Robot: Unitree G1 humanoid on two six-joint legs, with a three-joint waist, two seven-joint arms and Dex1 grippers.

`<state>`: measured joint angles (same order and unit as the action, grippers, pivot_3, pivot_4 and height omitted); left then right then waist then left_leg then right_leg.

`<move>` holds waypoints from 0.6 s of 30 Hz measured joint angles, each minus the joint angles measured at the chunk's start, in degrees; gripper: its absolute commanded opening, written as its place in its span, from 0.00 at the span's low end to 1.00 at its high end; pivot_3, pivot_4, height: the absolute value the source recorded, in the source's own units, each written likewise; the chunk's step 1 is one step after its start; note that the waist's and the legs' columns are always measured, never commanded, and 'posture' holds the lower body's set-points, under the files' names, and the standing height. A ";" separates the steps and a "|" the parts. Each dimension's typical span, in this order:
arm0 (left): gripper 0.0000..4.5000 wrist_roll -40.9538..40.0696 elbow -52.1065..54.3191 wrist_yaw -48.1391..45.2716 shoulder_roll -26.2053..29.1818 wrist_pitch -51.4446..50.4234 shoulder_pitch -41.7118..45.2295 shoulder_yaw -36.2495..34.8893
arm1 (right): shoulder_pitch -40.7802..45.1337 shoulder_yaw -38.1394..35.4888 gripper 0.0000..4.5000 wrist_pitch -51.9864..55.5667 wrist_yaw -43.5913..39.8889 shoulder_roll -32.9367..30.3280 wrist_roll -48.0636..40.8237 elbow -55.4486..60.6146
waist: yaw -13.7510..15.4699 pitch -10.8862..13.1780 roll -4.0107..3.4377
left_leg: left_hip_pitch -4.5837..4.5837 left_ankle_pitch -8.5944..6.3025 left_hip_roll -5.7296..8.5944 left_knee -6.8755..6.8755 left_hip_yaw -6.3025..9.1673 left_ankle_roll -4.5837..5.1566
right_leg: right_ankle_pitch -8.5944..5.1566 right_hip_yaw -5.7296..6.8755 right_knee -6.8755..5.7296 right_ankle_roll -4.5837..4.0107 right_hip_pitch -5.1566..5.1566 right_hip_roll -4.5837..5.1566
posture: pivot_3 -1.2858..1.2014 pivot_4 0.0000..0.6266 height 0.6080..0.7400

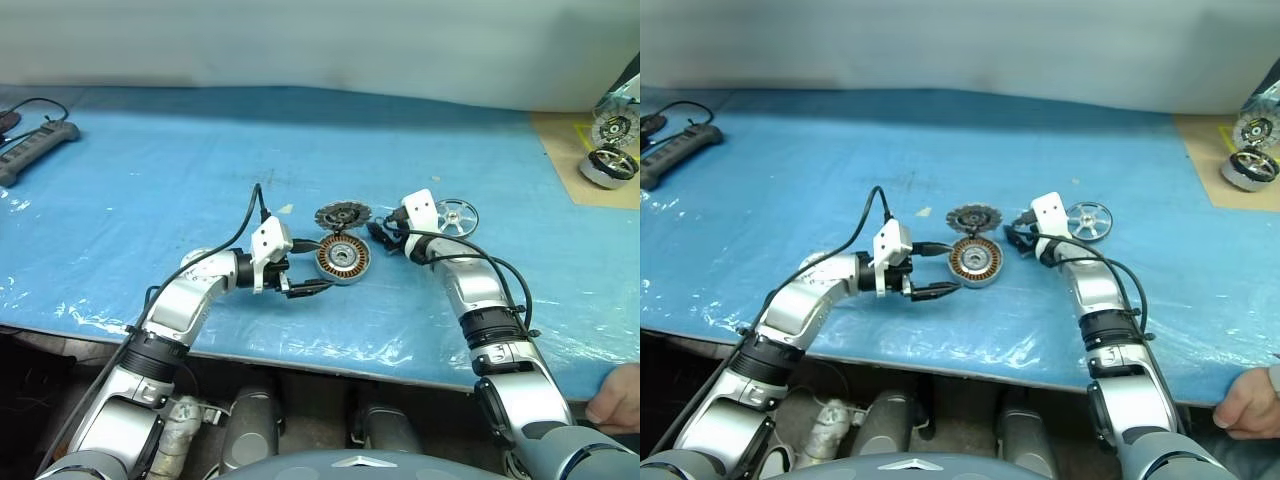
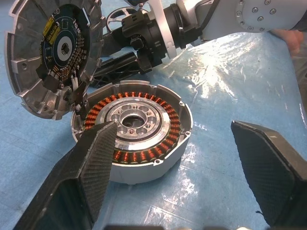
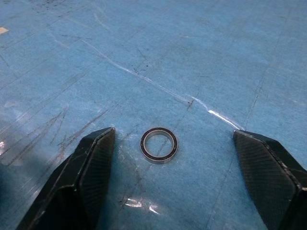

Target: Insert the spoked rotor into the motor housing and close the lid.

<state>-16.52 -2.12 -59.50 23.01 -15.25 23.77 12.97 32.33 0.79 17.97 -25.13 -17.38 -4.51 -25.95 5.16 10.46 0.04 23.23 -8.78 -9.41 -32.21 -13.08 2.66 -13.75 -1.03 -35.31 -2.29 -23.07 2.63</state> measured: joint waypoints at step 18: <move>0.90 -0.56 -0.36 -0.03 -0.45 -0.45 0.54 -0.13 | -8.46 -0.28 0.12 7.06 -4.95 -3.61 -1.48 15.24 | 0.37 0.00 0.00 | 0.11 -0.01 0.00 0.08 0.00 0.01 | 0.00 0.01 0.13 0.00 -0.06 0.00 | 0.52 0.24 1.00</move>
<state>-17.08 -2.48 -59.53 22.55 -15.70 24.30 12.84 23.88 0.50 25.03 -30.08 -20.99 -5.99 -10.71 5.53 10.46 0.04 23.34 -8.79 -9.41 -32.13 -13.08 2.67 -13.76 -1.02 -35.18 -2.29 -23.13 2.63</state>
